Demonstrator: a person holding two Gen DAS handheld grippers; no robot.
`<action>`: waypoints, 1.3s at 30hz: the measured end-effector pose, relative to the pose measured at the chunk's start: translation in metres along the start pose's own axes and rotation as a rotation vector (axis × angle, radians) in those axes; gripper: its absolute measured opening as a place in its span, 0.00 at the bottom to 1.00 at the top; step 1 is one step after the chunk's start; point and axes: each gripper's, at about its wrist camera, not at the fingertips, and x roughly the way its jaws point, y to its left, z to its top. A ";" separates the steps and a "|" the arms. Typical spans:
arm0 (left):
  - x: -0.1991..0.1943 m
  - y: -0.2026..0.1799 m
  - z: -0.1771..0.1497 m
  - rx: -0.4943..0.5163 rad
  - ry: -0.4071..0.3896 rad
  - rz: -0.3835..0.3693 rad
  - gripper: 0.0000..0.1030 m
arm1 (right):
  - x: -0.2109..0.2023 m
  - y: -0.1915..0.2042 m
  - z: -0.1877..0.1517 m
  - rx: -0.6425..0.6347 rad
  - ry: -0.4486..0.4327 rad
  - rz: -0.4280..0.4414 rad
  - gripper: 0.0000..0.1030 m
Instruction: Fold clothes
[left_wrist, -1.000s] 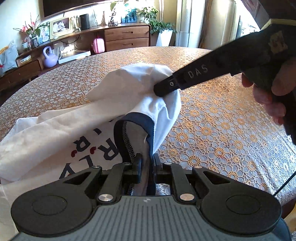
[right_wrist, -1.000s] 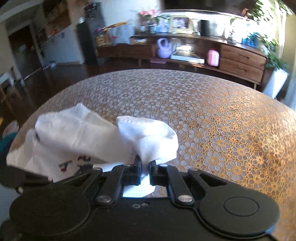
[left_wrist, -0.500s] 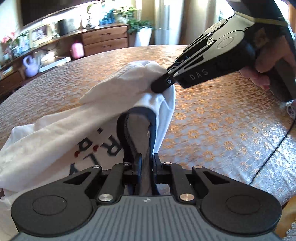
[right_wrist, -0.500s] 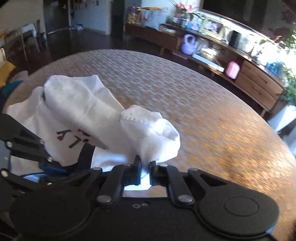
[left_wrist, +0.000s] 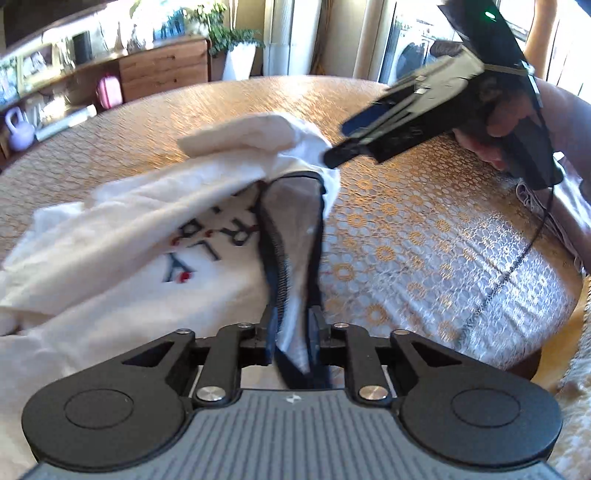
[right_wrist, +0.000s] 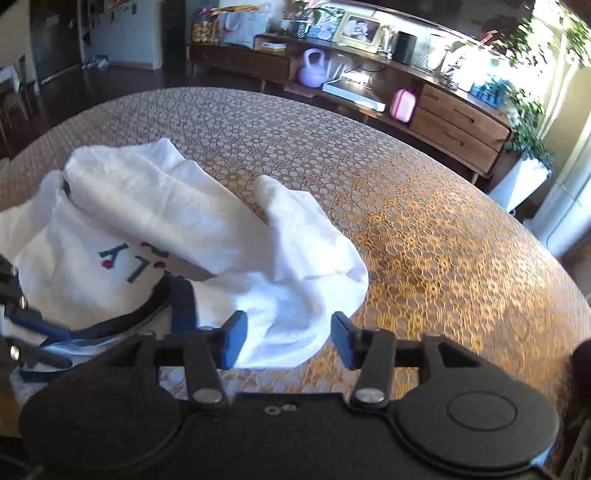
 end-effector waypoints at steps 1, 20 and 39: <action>-0.006 0.005 -0.003 -0.012 -0.009 0.008 0.25 | -0.006 0.000 -0.002 0.015 -0.016 0.002 1.00; -0.051 0.132 -0.087 -0.198 -0.025 0.251 0.76 | 0.032 0.065 -0.033 0.448 0.045 0.069 1.00; -0.044 0.121 -0.102 -0.133 -0.015 0.220 0.77 | -0.045 0.065 -0.099 0.355 0.081 -0.076 1.00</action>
